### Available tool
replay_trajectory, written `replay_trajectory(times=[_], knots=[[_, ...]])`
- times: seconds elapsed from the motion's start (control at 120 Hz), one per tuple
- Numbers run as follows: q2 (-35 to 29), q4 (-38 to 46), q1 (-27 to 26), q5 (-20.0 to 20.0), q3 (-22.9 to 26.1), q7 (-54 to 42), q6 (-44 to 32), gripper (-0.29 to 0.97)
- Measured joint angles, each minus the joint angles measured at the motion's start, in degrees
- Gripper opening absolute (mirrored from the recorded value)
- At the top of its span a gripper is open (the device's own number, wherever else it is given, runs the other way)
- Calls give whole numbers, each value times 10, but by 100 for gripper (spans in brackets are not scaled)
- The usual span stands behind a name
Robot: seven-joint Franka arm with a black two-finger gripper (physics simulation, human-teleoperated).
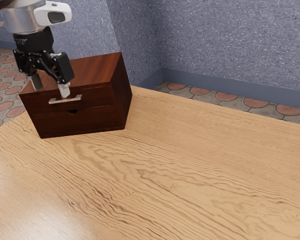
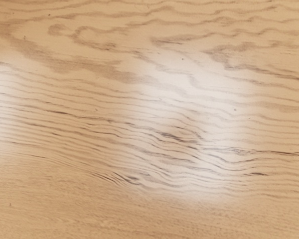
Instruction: Pull the drawer handle with one arm to open the drawer
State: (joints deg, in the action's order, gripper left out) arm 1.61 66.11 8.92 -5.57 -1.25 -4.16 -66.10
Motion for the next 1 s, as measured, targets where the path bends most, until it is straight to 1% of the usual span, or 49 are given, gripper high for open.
replay_trajectory(times=[0.142, 0.2, 0.283, 0.525, 0.65, 0.717, 0.85, 1.0], knots=[[0, 0, -2, 2, 0, -5, -20, 68], [-4, 1, -20, 3, -11, -7, -24, 68], [-9, -18, -34, 4, -15, -26, -34, 68], [13, -10, -50, 20, -8, -183, -58, 68], [17, -5, -47, 21, -6, -259, -62, 68], [2, 38, -40, 22, -1, -298, -63, 68], [-77, 171, -41, 21, -1, -364, -100, 68], [-103, 196, -38, -10, -2, -426, -118, 68]])
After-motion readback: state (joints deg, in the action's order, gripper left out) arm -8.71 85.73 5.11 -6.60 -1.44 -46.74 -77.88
